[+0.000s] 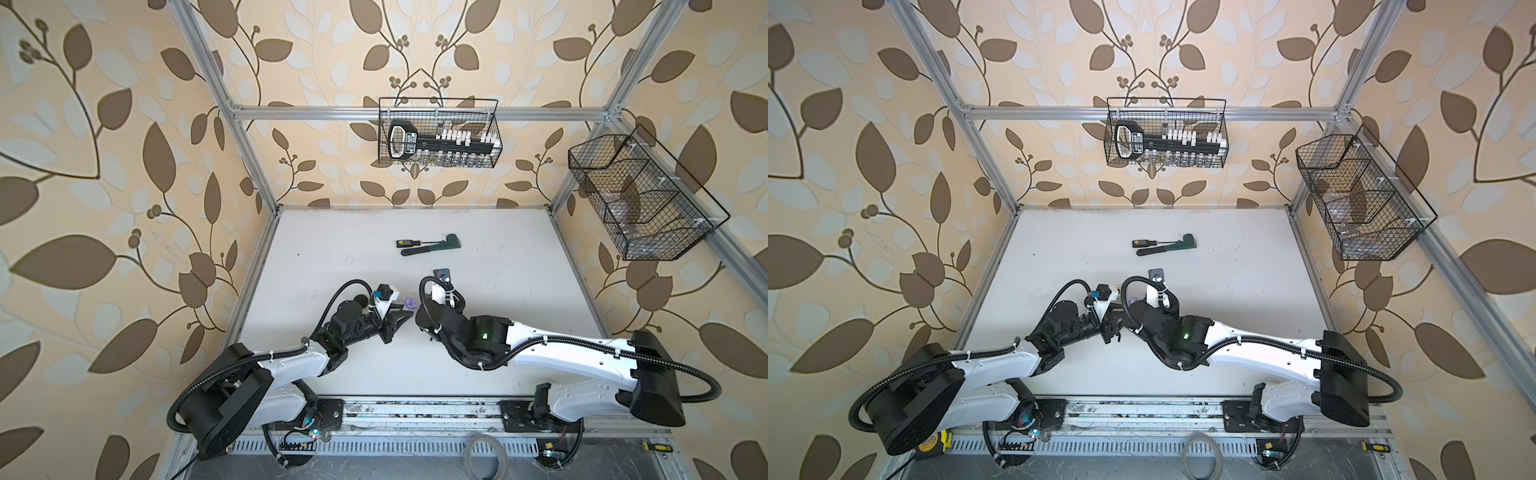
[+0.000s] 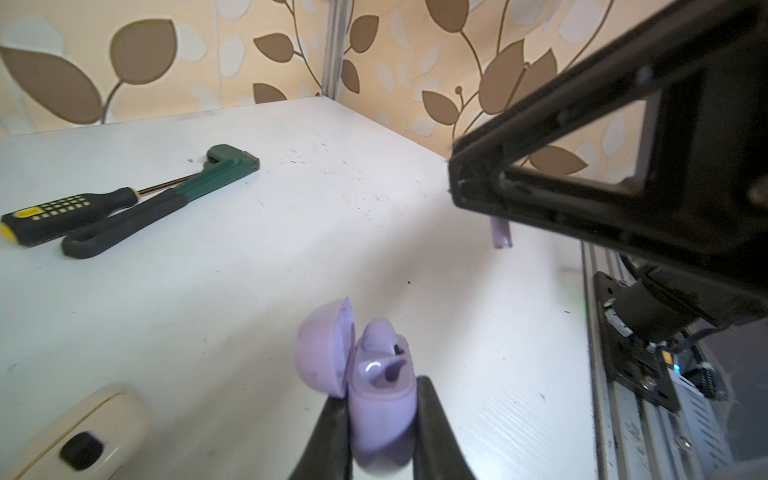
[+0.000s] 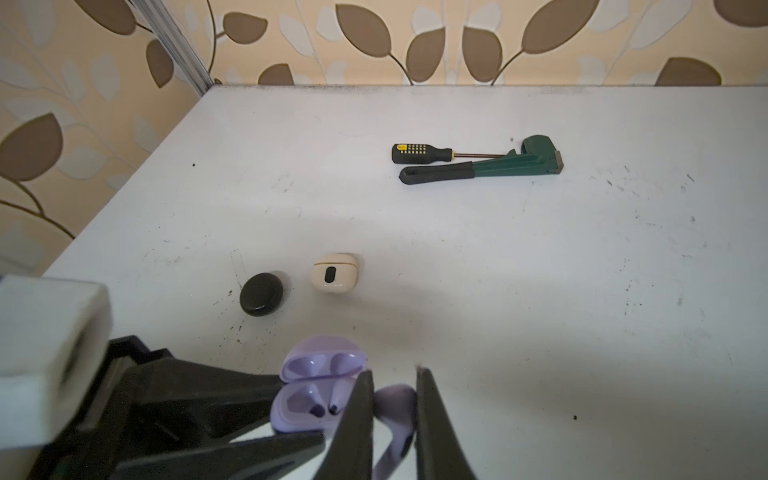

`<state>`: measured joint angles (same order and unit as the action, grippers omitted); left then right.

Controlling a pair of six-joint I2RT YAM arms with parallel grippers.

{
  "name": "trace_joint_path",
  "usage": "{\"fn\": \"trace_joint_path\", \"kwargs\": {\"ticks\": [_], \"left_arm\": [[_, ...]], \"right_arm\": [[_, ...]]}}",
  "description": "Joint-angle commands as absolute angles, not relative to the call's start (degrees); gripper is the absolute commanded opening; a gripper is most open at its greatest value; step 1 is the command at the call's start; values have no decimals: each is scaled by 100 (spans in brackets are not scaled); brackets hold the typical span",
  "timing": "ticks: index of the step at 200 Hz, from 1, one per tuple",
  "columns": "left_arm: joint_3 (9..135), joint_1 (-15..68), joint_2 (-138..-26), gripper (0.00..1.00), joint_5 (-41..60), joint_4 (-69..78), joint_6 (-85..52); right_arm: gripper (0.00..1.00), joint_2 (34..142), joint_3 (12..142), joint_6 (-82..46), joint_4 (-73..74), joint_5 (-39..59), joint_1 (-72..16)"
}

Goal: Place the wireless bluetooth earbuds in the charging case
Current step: 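Carry the second lavender earbud to the case in the left gripper, then lower the second earbud into the empty slot of the case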

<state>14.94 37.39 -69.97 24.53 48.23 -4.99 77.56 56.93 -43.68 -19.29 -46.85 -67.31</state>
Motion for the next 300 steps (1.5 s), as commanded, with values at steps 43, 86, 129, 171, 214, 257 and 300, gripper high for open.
{"fn": "trace_joint_path", "kwargs": {"ticks": [43,86,129,171,214,257,300], "left_arm": [[1670,3700,-7091,0,3302,5477,-606],[1644,3700,-7039,0,3283,5523,-642],[1610,3700,-6944,0,3184,5467,-633],[1582,3701,-6813,0,3103,5430,-632],[1538,3700,-6715,0,3049,5414,-624],[1511,3700,-6680,0,2989,5428,-607],[1492,3705,-6662,0,2988,5455,-589]], "right_arm": [[15,8119,6010,-4342,-1549,-5027,-6828],[14,8364,6003,-4456,-1502,-4993,-6889],[14,8438,5954,-4544,-1438,-5019,-7027],[14,8533,5924,-4623,-1468,-5019,-7058],[14,8609,5916,-4643,-1490,-5027,-7058],[14,8613,5883,-4689,-1489,-4975,-7075],[16,8558,5776,-4710,-1349,-4734,-7126]]}}
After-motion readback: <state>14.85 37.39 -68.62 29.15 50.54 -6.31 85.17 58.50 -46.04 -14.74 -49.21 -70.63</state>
